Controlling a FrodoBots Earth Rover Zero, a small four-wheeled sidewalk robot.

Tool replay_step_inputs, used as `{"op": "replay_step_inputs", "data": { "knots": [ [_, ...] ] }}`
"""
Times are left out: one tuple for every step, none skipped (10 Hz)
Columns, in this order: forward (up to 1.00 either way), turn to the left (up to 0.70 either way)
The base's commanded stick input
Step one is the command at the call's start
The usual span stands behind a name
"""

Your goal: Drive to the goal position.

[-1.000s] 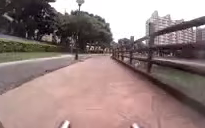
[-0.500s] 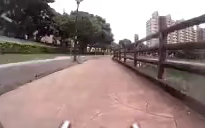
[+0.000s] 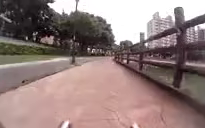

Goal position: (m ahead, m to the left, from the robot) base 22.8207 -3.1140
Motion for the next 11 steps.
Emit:
{"op": "replay_step_inputs", "data": {
  "knots": [
    [1.0,0.0],
    [1.0,0.0],
    [1.0,0.0],
    [1.0,0.0],
    [1.0,0.0],
    [1.0,0.0],
    [1.0,0.0],
    [1.0,0.0],
    [1.0,0.0],
    [1.0,0.0],
    [1.0,0.0]
  ]
}}
